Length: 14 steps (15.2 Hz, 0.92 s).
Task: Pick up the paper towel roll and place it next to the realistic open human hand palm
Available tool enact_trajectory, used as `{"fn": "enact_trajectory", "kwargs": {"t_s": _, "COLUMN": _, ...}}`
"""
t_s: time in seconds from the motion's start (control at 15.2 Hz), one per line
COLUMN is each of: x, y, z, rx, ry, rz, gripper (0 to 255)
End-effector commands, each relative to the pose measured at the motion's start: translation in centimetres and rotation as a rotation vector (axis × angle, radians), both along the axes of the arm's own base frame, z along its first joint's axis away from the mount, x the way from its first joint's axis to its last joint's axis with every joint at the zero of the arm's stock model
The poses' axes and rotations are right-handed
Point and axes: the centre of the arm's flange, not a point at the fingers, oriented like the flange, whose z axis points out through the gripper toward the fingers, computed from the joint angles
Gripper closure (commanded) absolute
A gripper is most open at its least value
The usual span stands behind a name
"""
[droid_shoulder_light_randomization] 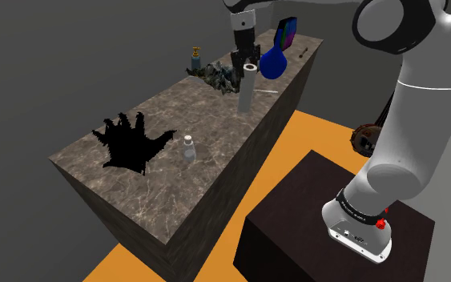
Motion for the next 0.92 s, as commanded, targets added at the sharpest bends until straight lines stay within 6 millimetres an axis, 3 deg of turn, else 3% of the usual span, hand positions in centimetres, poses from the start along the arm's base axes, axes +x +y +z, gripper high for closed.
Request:
{"fn": "enact_trajectory", "kwargs": {"t_s": 0.0, "x": -0.1, "y": 0.0, "z": 1.1, "rx": 0.000, "ry": 0.000, "rz": 0.000, "gripper": 255}}
{"fn": "enact_trajectory", "kwargs": {"t_s": 0.86, "x": -0.1, "y": 0.0, "z": 7.9, "rx": 0.000, "ry": 0.000, "rz": 0.000, "gripper": 255}}
